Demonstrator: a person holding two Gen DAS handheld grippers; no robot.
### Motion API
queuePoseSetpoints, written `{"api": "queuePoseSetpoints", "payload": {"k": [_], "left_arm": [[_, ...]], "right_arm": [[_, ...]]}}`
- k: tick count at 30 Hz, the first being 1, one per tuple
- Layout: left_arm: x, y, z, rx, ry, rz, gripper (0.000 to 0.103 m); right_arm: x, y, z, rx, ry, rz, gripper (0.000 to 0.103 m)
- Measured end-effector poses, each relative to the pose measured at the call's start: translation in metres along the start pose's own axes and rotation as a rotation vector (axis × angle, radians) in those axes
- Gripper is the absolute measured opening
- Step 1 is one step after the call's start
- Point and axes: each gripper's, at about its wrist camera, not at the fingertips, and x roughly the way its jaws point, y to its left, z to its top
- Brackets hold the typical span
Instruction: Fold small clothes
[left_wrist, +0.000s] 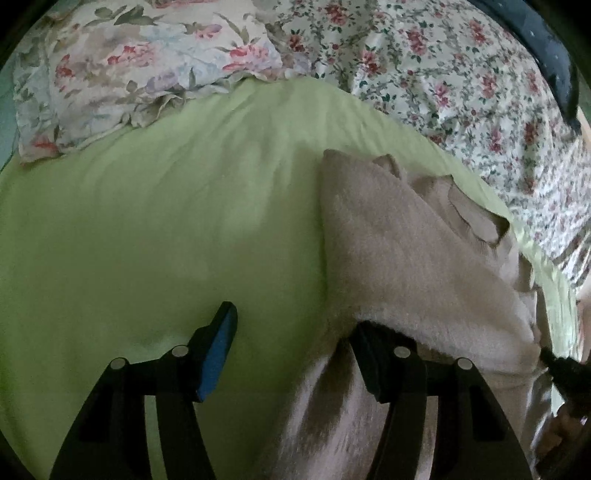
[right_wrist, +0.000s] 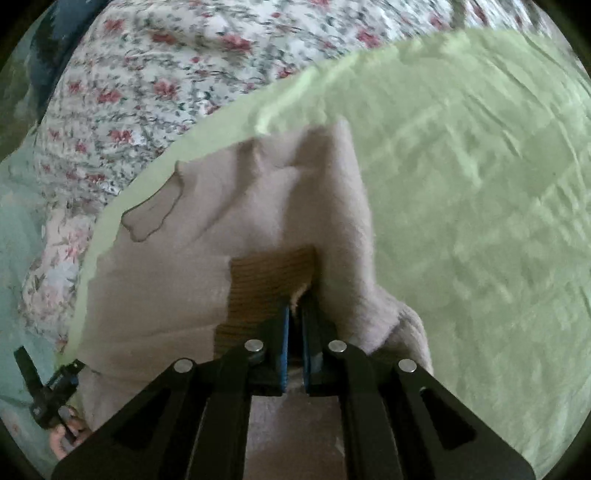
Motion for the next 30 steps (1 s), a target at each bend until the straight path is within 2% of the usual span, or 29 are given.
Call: {"api": "queuePoseSetpoints", "payload": {"k": [6, 11, 16, 18, 19, 20, 21, 23, 26, 30], "left_arm": [[-0.032, 0.008, -0.017, 0.033, 0.019, -0.031, 0.061], [-0.068, 0.013, -0.047, 0.090, 0.052, -0.093, 0.061], [-0.102, 0.014, -0.087, 0.172, 0.087, -0.120, 0.063], [-0.112, 0.016, -0.101, 0.179, 0.097, -0.140, 0.066], [-0.118, 0.017, -0.110, 0.183, 0.103, -0.149, 0.067], [-0.121, 0.018, -0.116, 0.186, 0.107, -0.153, 0.068], [-0.125, 0.019, -0.125, 0.192, 0.114, -0.159, 0.069], [-0.130, 0.021, -0.140, 0.204, 0.132, -0.174, 0.069], [-0.137, 0.024, -0.163, 0.217, 0.167, -0.197, 0.071], [-0.149, 0.032, -0.191, 0.231, 0.196, -0.221, 0.074]], "right_arm": [[-0.050, -0.007, -0.014, 0.007, -0.066, -0.009, 0.007], [-0.084, -0.005, -0.042, -0.027, -0.044, 0.016, 0.007], [-0.110, -0.006, -0.081, -0.040, 0.001, 0.042, 0.007], [-0.121, -0.010, -0.096, -0.040, 0.003, 0.047, 0.008], [-0.126, -0.012, -0.102, -0.042, 0.003, 0.048, 0.009], [-0.132, -0.014, -0.110, -0.043, 0.003, 0.047, 0.015], [-0.137, -0.016, -0.116, -0.044, 0.003, 0.047, 0.026], [-0.147, -0.021, -0.129, -0.048, 0.004, 0.054, 0.037], [-0.161, -0.028, -0.149, -0.068, 0.007, 0.042, 0.037], [-0.185, -0.049, -0.171, -0.050, 0.008, 0.080, 0.037]]}}
